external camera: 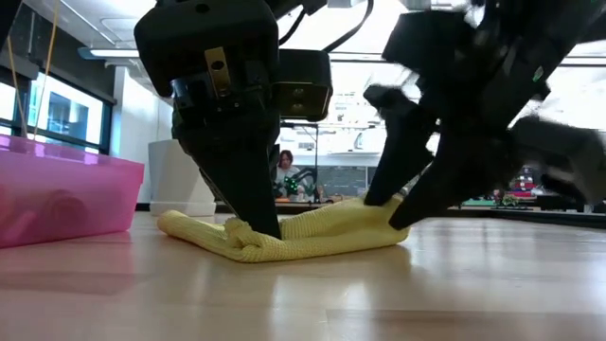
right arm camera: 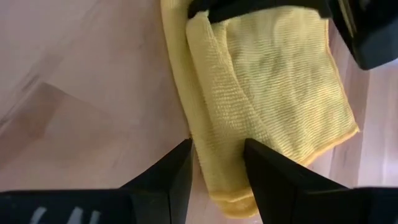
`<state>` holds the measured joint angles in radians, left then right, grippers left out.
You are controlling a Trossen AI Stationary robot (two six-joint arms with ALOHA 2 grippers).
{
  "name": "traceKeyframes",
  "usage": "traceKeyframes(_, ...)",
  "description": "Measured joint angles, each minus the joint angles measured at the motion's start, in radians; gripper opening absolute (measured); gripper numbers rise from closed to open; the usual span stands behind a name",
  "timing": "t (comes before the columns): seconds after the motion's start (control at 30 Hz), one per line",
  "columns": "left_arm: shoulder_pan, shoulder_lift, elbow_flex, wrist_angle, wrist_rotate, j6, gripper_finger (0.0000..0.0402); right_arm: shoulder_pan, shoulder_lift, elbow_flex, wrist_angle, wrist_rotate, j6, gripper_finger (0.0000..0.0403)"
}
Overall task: Roll microfiber towels into tight, uniform cylinder then place into a basket
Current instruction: Roll the yellow towel
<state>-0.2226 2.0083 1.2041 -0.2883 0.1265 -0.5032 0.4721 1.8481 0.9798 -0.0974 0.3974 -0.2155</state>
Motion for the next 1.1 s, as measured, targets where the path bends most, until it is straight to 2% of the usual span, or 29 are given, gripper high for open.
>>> traceKeyframes(0.17, 0.0, 0.0, 0.0, 0.0, 0.012, -0.002, 0.001, -0.039, 0.041, 0.002, -0.014, -0.046, -0.003, 0.0138)
traceKeyframes(0.43, 0.0, 0.0, 0.0, 0.001, 0.016, -0.02, 0.001, -0.046, 0.06, 0.003, -0.018, -0.056, 0.032, 0.0133)
traceKeyframes(0.63, 0.006, -0.004, 0.0, 0.003, 0.024, -0.019, 0.0016, -0.066, 0.061, 0.005, -0.072, -0.11, 0.138, 0.008)
traceKeyframes(0.83, 0.006, -0.038, -0.005, -0.024, 0.022, 0.032, 0.0053, -0.077, 0.061, 0.005, -0.082, -0.163, 0.222, 0.0009)
traceKeyframes(1.1, 0.003, -0.115, -0.005, -0.165, 0.019, 0.033, 0.0121, -0.077, 0.058, 0.003, -0.081, -0.185, 0.326, 0.0003)
